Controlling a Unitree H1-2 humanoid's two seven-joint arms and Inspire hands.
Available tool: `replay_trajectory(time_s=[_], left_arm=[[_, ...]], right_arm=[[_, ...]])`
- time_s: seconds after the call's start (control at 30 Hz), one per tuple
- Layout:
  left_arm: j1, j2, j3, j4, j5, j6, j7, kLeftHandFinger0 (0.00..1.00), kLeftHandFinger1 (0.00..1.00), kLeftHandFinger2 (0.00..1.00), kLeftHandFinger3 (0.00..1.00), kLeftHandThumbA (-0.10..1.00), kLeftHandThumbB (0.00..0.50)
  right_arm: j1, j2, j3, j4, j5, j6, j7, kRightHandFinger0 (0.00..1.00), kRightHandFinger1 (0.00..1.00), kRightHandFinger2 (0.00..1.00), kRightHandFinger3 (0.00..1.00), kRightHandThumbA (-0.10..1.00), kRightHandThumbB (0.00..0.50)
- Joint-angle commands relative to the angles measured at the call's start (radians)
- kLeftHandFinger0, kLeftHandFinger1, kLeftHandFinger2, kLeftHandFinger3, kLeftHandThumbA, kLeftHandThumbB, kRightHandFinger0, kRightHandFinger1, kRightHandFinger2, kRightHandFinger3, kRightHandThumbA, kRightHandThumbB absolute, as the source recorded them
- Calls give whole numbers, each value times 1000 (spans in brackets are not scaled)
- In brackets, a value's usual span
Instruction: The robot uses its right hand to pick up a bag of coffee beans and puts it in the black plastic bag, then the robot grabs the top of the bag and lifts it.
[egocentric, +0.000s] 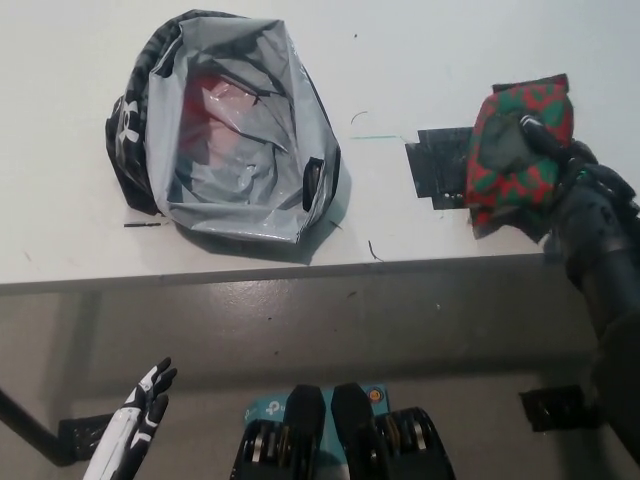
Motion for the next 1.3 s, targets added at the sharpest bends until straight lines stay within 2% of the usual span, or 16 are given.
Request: replay_trajectory(time_s=[0.0,0.1,0.13,0.17,0.2,0.27,0.37,0.4,0.43,0.6,0.63,0.67,0.73,1.0,1.17,1.27], left_arm=[[-33,21,-9,-1,-3,-19,-19,1000,1000,1000,1000,1000,269],[-32,21,-9,-1,-5,-12,-21,1000,1000,1000,1000,1000,280],[-33,21,-9,0,-6,-13,-22,1000,1000,1000,1000,1000,274],[-33,24,-9,-1,-6,-13,-23,1000,1000,1000,1000,1000,272],[-33,26,-8,-2,-5,-13,-23,1000,1000,1000,1000,1000,271],[-36,28,-8,-4,6,-7,-18,1000,1000,1000,1000,1000,275],[-37,32,-9,-4,12,-7,-18,1000,1000,1000,1000,1000,275],[-38,33,-9,-2,12,-10,-19,1000,1000,1000,1000,1000,276],[-37,33,-11,-2,12,-12,-20,1000,1000,1000,1000,1000,275],[-36,32,-13,-2,10,-10,-22,1000,1000,1000,1000,1000,276],[-36,33,-14,-3,12,-11,-22,1000,1000,1000,1000,1000,282],[-36,33,-14,-1,12,-10,-23,1000,1000,1000,1000,1000,289],[-31,35,-16,-2,19,-6,-21,1000,1000,1000,1000,1000,277],[-24,38,-20,-7,25,1,-25,1000,1000,1000,1000,1000,291],[-25,38,-24,-10,31,6,-26,1000,1000,1000,1000,1000,288],[-22,39,-27,-15,33,9,-26,1000,1000,1000,1000,1000,284]], right_arm=[[-49,85,-313,-1,498,133,344,0,297,705,1000,-100,49],[-68,102,-331,-21,508,163,360,0,285,732,1000,-100,52],[-73,105,-336,-26,509,170,363,0,288,756,955,-100,100],[-77,107,-337,-30,511,182,374,0,258,754,1000,-100,48],[-84,114,-326,-53,505,196,387,0,265,750,1000,-100,39],[-98,143,-277,-146,489,213,411,0,310,760,1000,-100,55],[-101,166,-260,-221,504,251,399,0,302,772,1000,-100,59],[-100,176,-253,-256,514,266,388,0,287,774,1000,-100,82],[-97,196,-222,-330,529,275,386,0,266,774,1000,-100,37],[-79,239,-130,-503,606,285,357,0,269,808,1000,-100,40],[-72,252,-85,-569,667,285,314,0,278,779,916,-100,181],[-67,263,-36,-641,703,285,282,0,223,763,888,-100,153],[-53,269,98,-793,817,285,219,0,279,817,1000,-100,104],[-57,235,273,-925,941,285,122,0,330,792,1000,-100,96],[-86,236,351,-951,851,285,88,0,342,776,1000,-100,99],[-99,236,389,-925,839,285,59,0,302,752,1000,-100,96]])
